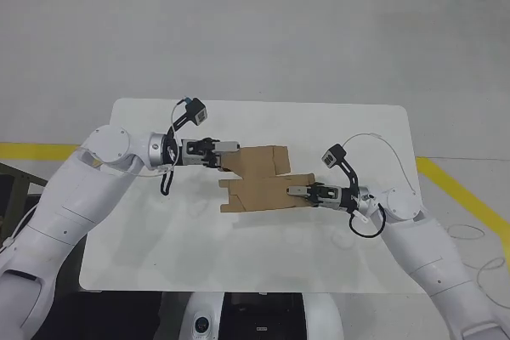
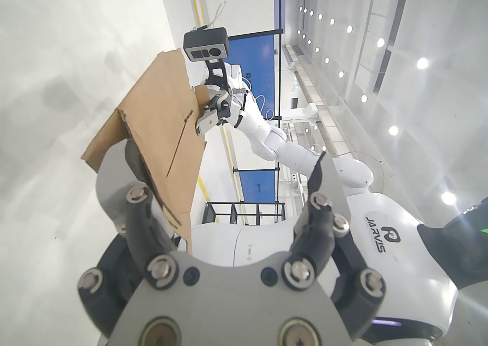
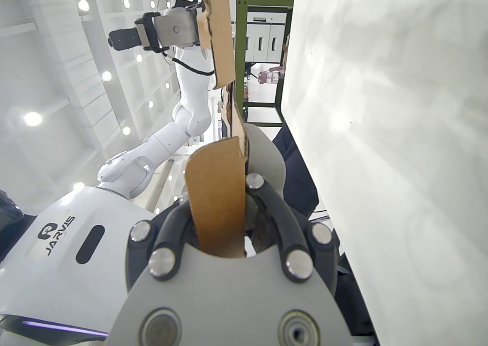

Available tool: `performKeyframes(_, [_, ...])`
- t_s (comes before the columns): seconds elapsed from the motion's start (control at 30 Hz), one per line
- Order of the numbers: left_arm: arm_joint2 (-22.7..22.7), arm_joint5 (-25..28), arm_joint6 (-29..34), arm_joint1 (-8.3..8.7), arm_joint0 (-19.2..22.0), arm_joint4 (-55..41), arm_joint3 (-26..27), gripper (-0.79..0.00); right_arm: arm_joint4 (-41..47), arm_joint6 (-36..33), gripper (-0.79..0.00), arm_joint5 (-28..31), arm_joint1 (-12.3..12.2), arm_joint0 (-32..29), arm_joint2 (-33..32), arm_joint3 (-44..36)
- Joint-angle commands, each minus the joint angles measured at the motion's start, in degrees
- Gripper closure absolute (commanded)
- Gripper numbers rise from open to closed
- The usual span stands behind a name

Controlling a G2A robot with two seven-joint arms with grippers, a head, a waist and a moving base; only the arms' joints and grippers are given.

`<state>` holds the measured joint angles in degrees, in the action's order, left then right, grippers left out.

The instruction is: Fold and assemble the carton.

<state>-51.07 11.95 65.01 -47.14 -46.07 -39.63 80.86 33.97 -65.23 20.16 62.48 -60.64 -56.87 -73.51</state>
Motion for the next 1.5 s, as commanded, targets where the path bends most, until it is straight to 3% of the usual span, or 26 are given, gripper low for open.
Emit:
performKeyframes(0.0, [-0.1,-0.2,0.0,-0.12,0.0,0.6,0.1,-0.536,-0.1,-0.2,0.0,-0.2,0.0,0.1,-0.1,-0.1])
performKeyframes(0.2, [-0.3,-1.4,0.2,-0.49,-0.3,2.6,0.0,-0.388,-0.4,-0.3,0.0,-0.6,0.2,0.4,-0.3,-0.2])
performKeyframes(0.63, [-2.0,-3.6,-0.3,-0.75,-0.9,7.2,-0.6,-0.363,-2.2,-0.9,0.0,-2.4,0.1,0.8,-1.3,0.0])
performKeyframes(0.87, [-2.9,-5.1,0.8,-0.69,-1.2,9.9,-0.2,-0.289,-3.0,-0.9,0.0,-2.9,0.0,0.4,-1.8,-0.6])
performKeyframes(1.47, [-2.2,-9.0,2.7,-1.55,-0.2,15.5,0.6,-0.203,-4.6,-1.2,0.0,-4.2,0.1,0.4,-2.4,-1.2])
